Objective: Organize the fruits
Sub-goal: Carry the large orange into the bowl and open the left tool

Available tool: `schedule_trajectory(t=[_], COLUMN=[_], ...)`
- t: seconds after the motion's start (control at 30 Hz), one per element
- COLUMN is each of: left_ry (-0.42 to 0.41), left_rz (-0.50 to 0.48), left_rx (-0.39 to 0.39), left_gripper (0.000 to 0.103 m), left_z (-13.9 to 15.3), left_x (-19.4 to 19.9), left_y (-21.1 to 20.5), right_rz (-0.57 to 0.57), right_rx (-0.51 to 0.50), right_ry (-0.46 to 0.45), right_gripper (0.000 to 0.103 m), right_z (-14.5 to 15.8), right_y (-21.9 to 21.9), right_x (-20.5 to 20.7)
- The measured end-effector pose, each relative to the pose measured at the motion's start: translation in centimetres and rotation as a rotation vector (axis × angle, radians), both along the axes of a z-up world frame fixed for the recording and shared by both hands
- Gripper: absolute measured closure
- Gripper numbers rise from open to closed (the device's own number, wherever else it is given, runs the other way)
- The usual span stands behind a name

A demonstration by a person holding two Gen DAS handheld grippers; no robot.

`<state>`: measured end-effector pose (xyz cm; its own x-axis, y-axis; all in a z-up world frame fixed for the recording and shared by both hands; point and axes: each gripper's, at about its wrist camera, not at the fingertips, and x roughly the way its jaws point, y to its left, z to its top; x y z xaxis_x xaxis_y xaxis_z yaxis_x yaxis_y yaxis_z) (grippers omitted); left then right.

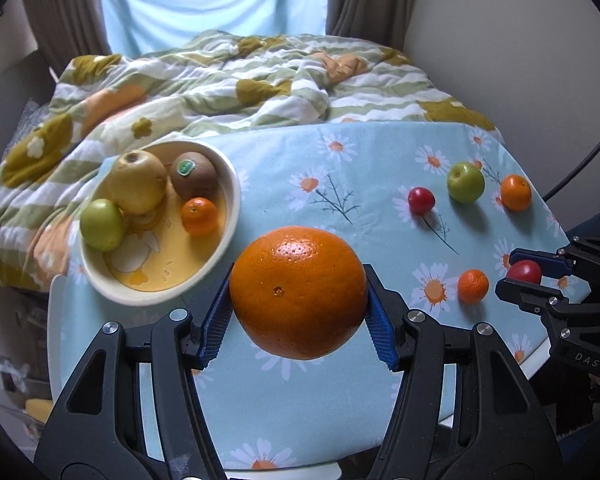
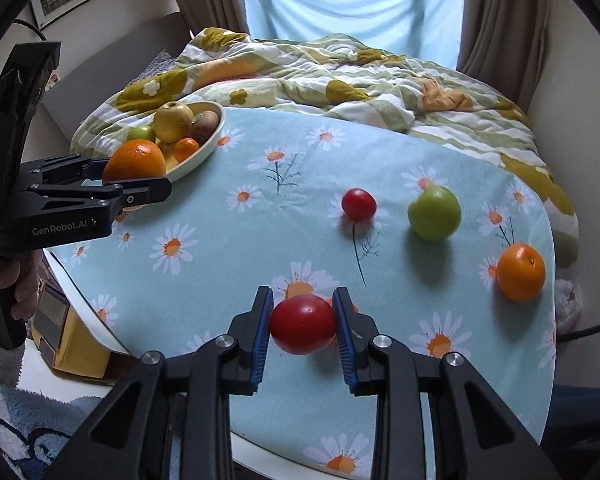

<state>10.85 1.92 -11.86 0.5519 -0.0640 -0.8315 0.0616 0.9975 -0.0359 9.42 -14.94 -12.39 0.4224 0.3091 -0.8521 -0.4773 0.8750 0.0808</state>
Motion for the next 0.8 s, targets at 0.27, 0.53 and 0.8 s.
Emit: schedule_trajectory(t=[0.27,0.53,0.8], left_ry=[-0.015,0.009,0.032], left_rz=[0.063,0.080,0.046], left_rx=[-0.006,-0.005,-0.018], left_gripper=[0.037,0.037,0.037], left_z=[1.4,0.1,-2.3], left_x=[0.1,1.4,3.4], left_y=[5.3,11.2,15.4], right_rz=[0.057,0.045,0.026], right_rx=[0.027,0.038,0.040], right_ry=[-0.022,-0.012,0.017], right_gripper=[0.075,0.075,0.075], right_z=[1.5,1.3,0.1], right_y=[5.4,11.3,15.9], right_x=[1.9,4.2,5.7])
